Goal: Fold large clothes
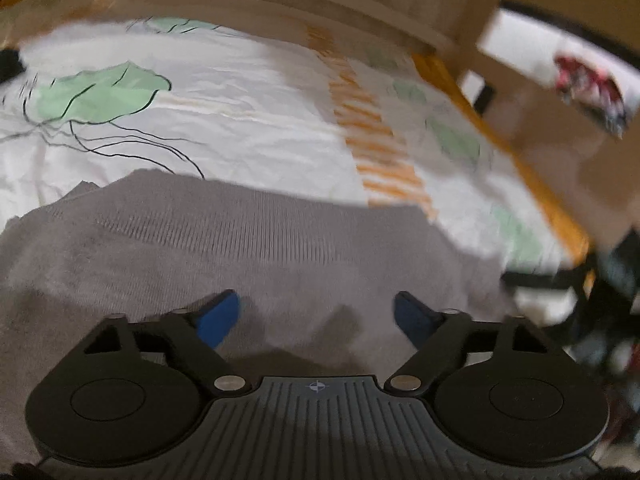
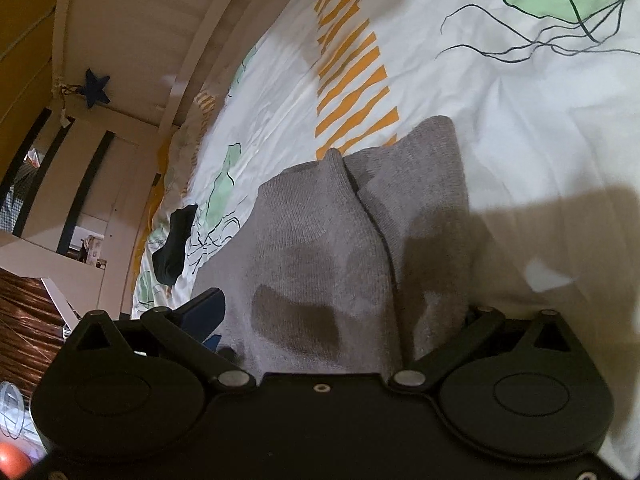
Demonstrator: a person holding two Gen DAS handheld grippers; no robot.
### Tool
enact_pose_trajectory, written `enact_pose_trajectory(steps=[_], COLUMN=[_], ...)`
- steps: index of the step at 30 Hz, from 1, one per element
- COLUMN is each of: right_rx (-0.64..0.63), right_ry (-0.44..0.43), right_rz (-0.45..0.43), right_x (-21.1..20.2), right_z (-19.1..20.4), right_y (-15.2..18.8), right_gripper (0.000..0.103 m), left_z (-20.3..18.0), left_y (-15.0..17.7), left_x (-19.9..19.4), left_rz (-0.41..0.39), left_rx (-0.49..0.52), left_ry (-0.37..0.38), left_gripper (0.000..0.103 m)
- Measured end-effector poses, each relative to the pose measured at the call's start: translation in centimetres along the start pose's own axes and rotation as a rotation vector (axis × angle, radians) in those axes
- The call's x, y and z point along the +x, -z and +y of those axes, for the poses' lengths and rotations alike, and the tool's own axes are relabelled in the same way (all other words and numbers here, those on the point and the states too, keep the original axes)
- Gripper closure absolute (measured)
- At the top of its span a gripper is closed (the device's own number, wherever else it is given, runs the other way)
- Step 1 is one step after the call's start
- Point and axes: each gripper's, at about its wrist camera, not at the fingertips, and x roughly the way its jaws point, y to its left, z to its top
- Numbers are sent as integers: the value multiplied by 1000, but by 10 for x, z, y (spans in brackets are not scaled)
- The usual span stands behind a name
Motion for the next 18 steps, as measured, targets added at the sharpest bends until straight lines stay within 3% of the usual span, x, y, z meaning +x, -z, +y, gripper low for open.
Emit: enact_pose_trajectory(steps=[1,3,7,12,18], right_rx=[-1,-3,-5,-5,-12], right_ry=[1,6,9,10,12], right_rz=[1,3,7,8,13], right_x=[0,0,1,0,1], right_z=[0,1,1,1,1], right_y=[0,0,-1,-1,-1], right_gripper=[0,0,0,0,0], left_z=[1,4,10,20,25], left_y=[-5,-14,-21,-14,-11], left_x=[1,6,23,48,50], left_rz=[-2,-7,-4,15,0], left_rx=[-18,-50,-111,-151,-169], left_ry=[3,6,18,0,7], left_gripper=[31,54,81,96,96])
